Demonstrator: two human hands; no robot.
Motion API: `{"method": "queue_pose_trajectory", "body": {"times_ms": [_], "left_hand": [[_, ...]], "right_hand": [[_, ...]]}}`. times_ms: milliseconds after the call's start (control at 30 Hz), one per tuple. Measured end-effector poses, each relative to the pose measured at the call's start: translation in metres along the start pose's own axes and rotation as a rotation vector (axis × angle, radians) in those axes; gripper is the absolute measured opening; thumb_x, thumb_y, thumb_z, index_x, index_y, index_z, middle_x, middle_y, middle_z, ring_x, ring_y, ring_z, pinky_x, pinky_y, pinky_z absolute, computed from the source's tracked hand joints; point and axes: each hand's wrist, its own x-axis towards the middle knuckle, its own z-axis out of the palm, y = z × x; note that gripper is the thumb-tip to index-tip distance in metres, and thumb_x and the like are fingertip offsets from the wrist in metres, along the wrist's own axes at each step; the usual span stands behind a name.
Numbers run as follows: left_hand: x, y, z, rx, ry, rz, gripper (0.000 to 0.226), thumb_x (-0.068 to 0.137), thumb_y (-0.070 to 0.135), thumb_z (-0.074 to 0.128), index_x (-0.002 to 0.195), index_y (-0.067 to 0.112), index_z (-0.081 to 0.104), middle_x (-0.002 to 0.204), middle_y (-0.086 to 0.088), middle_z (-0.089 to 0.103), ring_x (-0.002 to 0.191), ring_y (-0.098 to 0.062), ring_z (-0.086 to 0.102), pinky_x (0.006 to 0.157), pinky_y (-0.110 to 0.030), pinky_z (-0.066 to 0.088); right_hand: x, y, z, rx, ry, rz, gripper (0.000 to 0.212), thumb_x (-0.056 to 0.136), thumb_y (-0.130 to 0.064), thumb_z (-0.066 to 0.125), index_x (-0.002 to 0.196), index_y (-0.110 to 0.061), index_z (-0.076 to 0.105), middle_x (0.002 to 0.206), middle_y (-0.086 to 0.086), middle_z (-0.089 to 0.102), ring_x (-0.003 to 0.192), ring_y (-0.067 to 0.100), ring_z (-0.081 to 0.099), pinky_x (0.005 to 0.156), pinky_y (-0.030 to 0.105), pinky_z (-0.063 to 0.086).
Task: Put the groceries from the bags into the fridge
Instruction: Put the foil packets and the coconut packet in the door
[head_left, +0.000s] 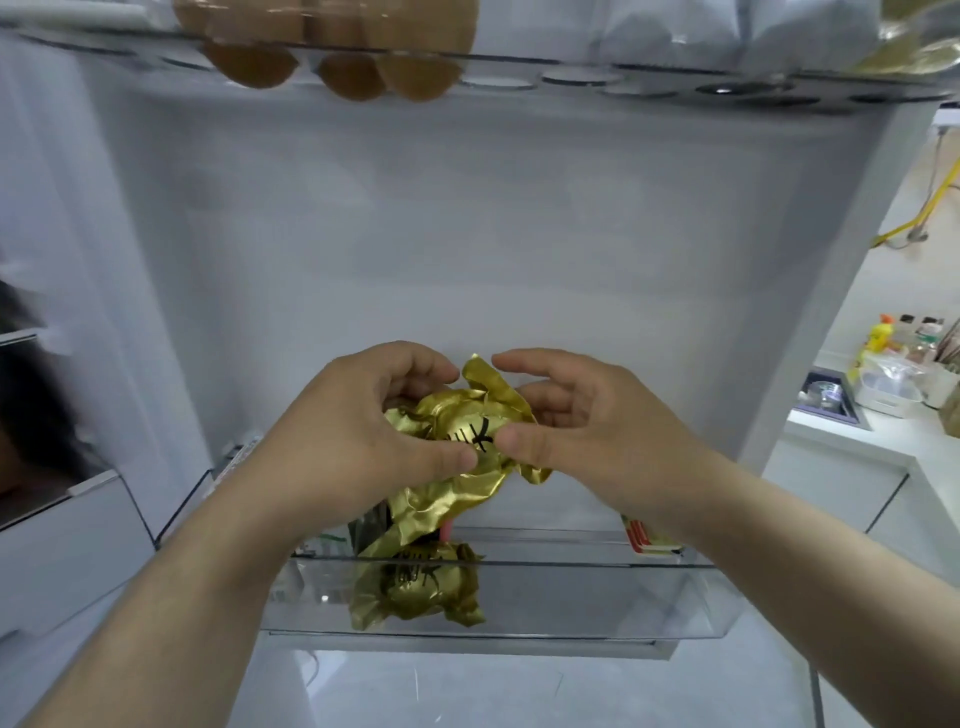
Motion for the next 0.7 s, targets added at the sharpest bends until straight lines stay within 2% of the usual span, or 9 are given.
{"method": "queue_pose_trajectory", "body": {"times_ms": [67,167,233,333,433,500,567,633,700], "left_hand": [[0.0,0.004,0.004,0.027,-0.007,0.039,0.055,0.053,0.014,0.093,0.097,0.033,0.065,0.094,0.016,0.071,0.086,0.001,0.067,0.073,-0.024,0.057],[0.001,0.008,0.008,0.098,-0.034,0.076,0.058,0.052,0.02,0.093,0.099,0.037,0.063,0.096,0.025,0.067,0.088,0.005,0.065,0.073,-0.02,0.055],[0.002,0.009,0.012,0.11,-0.046,0.096,0.056,0.054,0.024,0.092,0.099,0.04,0.061,0.097,0.026,0.067,0.089,0.005,0.065,0.071,-0.019,0.056],[0.0,0.001,0.012,-0.05,-0.009,0.114,0.049,0.059,0.033,0.09,0.1,0.038,0.064,0.098,0.015,0.07,0.093,-0.002,0.067,0.079,-0.021,0.057],[-0.011,-0.011,0.008,-0.148,0.006,0.172,0.036,0.061,0.038,0.08,0.096,0.035,0.07,0.097,0.009,0.072,0.093,-0.008,0.069,0.082,-0.019,0.054],[-0.021,-0.017,0.008,-0.092,-0.026,0.196,0.031,0.063,0.037,0.076,0.093,0.036,0.071,0.092,0.009,0.073,0.086,-0.008,0.07,0.077,-0.015,0.053],[-0.029,-0.022,0.009,0.036,-0.052,0.223,0.017,0.068,0.028,0.073,0.084,0.033,0.075,0.083,0.011,0.073,0.076,-0.006,0.07,0.07,-0.011,0.05],[-0.033,-0.025,0.01,0.182,-0.073,0.265,0.011,0.07,0.028,0.07,0.079,0.034,0.074,0.079,0.016,0.071,0.076,-0.004,0.068,0.068,-0.008,0.047],[-0.035,-0.025,0.01,0.261,-0.109,0.287,0.008,0.071,0.03,0.07,0.077,0.034,0.074,0.079,0.018,0.07,0.078,-0.003,0.066,0.068,-0.006,0.044]], "right_hand": [[-0.002,0.001,-0.005,-0.032,-0.021,-0.022,0.048,0.077,-0.007,0.079,0.112,-0.035,0.063,0.104,0.0,0.075,0.091,0.016,0.072,0.08,0.036,0.061],[-0.005,0.001,-0.013,-0.082,-0.095,0.008,0.057,0.077,-0.005,0.08,0.124,-0.029,0.057,0.106,0.003,0.074,0.093,0.021,0.073,0.084,0.041,0.059],[-0.004,0.002,-0.019,-0.129,-0.134,0.031,0.049,0.078,-0.006,0.079,0.12,-0.024,0.06,0.102,0.004,0.074,0.091,0.023,0.073,0.085,0.042,0.059],[-0.004,0.007,-0.026,-0.216,-0.152,0.083,0.036,0.076,-0.016,0.082,0.106,-0.026,0.063,0.096,0.003,0.075,0.089,0.025,0.072,0.087,0.048,0.057],[-0.003,0.015,-0.03,-0.364,-0.138,0.142,0.033,0.074,-0.023,0.081,0.1,-0.032,0.062,0.094,-0.004,0.074,0.087,0.015,0.072,0.089,0.047,0.056],[-0.002,0.018,-0.029,-0.439,-0.121,0.181,0.033,0.073,-0.028,0.08,0.099,-0.035,0.061,0.094,-0.007,0.073,0.086,0.011,0.071,0.088,0.042,0.057],[0.0,0.02,-0.029,-0.499,-0.107,0.208,0.032,0.072,-0.032,0.079,0.098,-0.035,0.061,0.096,-0.006,0.071,0.087,0.014,0.07,0.087,0.043,0.057],[-0.001,0.025,-0.029,-0.526,-0.122,0.247,0.029,0.072,-0.033,0.077,0.097,-0.034,0.062,0.094,-0.004,0.071,0.085,0.016,0.069,0.082,0.043,0.058],[-0.001,0.03,-0.03,-0.546,-0.142,0.286,0.028,0.073,-0.033,0.077,0.096,-0.033,0.062,0.083,-0.006,0.068,0.069,0.009,0.066,0.062,0.033,0.057]]}}
